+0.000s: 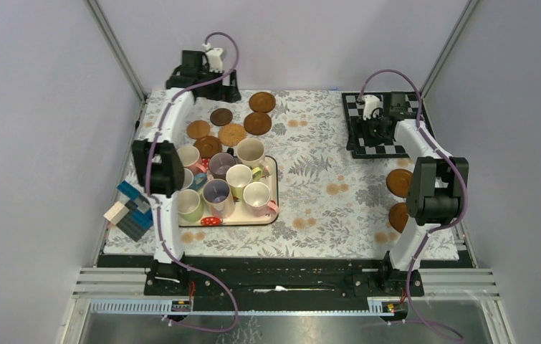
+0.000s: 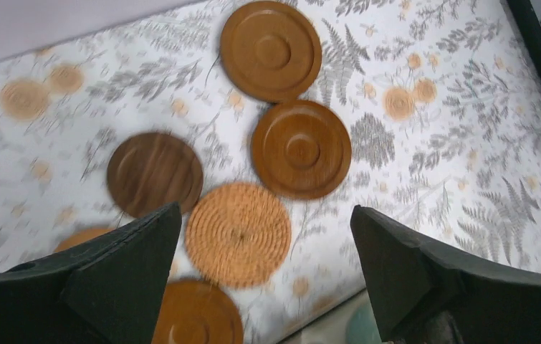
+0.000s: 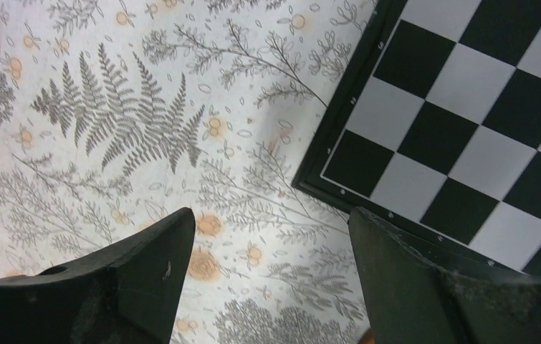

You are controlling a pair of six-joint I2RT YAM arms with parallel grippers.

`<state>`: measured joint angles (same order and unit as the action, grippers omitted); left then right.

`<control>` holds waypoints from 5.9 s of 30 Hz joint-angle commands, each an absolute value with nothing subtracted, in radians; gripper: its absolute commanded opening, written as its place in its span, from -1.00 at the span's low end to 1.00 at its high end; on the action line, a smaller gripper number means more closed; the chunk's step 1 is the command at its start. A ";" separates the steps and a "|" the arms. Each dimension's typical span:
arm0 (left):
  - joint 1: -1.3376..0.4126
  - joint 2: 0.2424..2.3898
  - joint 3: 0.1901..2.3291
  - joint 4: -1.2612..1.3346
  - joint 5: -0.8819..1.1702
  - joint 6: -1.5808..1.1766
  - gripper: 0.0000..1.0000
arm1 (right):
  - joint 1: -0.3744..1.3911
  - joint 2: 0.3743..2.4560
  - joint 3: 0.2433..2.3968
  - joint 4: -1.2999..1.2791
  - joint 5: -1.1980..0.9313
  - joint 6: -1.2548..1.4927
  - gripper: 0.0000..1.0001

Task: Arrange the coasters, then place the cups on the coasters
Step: Move the coaster to the center of the board.

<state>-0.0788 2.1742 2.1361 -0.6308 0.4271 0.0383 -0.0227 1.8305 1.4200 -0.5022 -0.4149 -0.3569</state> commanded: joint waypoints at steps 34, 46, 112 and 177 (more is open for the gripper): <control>-0.274 2.555 2.219 -0.386 0.596 -0.145 0.60 | 0.100 1.979 1.551 -0.328 -0.475 -0.139 0.67; -0.303 2.424 2.127 -0.399 0.652 -0.100 0.44 | 0.184 2.089 1.675 -0.235 -0.373 -0.030 0.63; -0.034 1.641 1.481 -0.216 0.535 -0.169 0.82 | 0.272 1.942 1.285 -0.482 -0.150 -0.403 0.05; -0.239 2.456 2.272 -0.258 0.034 -0.149 0.98 | -0.052 1.699 1.304 -0.526 -0.381 -0.384 0.44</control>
<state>-0.2150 2.4142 2.2044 -0.3550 0.2066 -0.1184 -0.0578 1.7527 1.3075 -0.5404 -0.3504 -0.4046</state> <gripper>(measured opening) 0.974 0.720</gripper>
